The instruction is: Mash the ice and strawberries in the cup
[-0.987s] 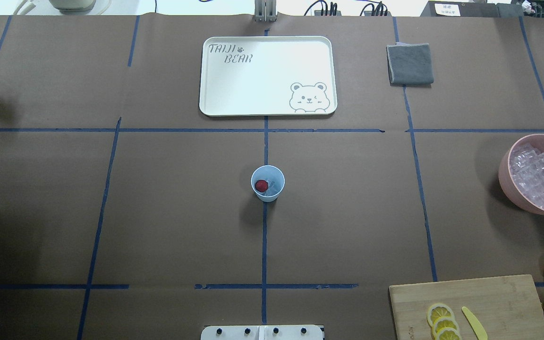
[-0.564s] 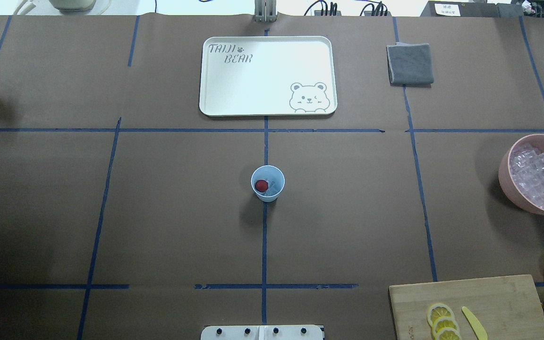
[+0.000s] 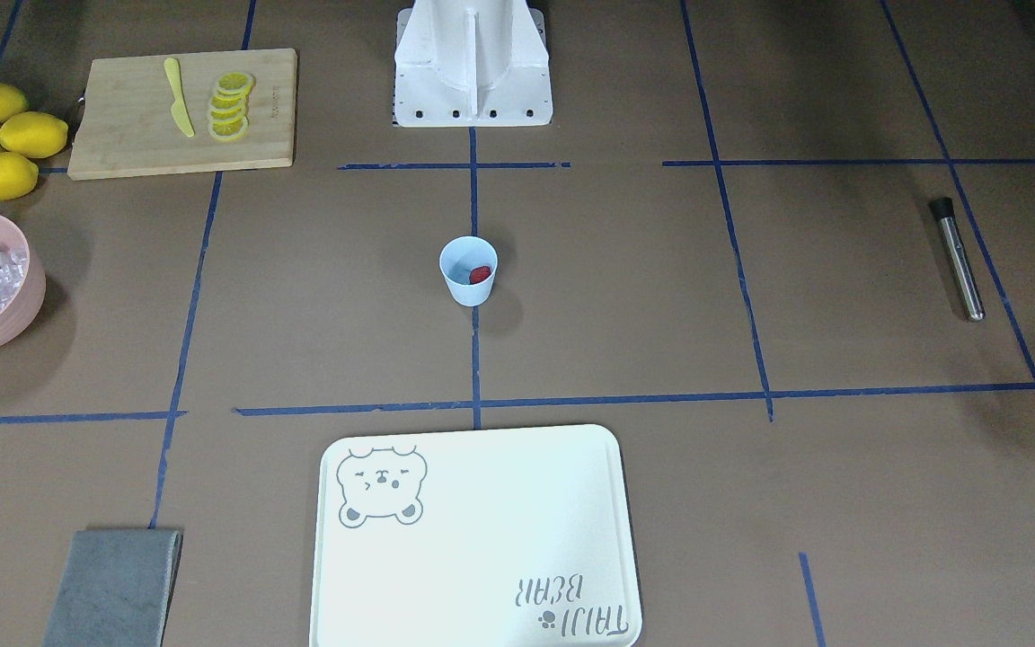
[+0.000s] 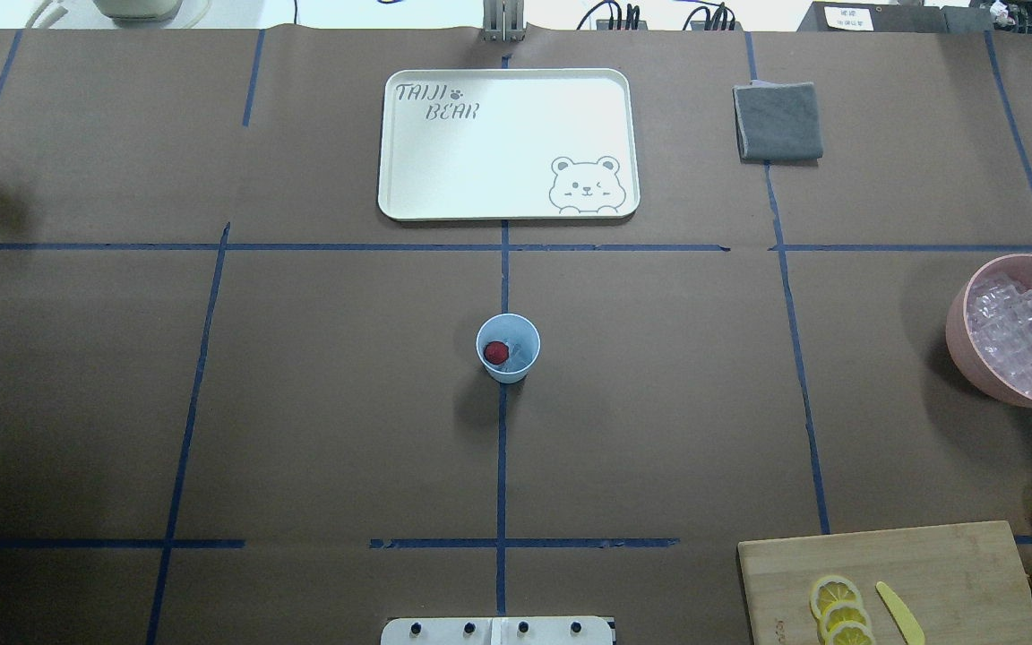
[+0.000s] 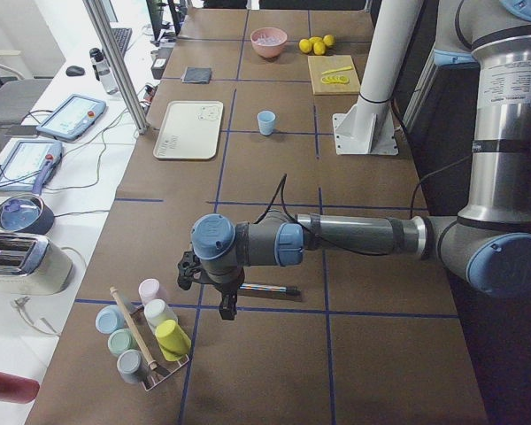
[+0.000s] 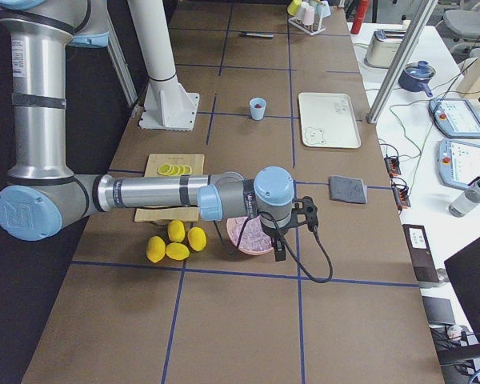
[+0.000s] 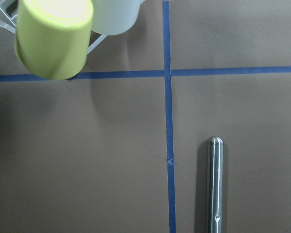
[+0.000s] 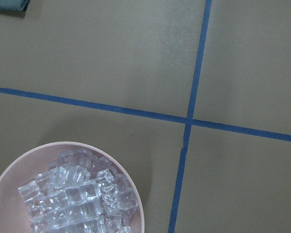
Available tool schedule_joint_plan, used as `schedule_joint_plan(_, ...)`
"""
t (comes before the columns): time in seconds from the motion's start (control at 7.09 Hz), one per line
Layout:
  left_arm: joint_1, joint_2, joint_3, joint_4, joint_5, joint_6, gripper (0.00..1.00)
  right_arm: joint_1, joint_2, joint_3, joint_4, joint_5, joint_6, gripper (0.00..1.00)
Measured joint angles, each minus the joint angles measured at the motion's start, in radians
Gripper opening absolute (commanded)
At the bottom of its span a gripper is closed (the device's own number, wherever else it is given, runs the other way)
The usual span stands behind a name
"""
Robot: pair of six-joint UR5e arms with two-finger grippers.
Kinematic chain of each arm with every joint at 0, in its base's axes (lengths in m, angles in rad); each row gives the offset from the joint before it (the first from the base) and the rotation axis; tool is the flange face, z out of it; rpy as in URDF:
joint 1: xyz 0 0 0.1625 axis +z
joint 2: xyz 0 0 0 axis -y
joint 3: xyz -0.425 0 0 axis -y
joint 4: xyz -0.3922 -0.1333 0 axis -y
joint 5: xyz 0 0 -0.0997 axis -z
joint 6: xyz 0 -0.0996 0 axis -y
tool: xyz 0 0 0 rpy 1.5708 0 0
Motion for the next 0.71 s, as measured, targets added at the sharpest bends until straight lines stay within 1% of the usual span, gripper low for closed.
schedule_joint_plan(0.71,-0.002,0.004,0.006,-0.004,0.003,0.002,1.00,0.000,0.006,-0.074,0.011,0.004,0.000,0.99)
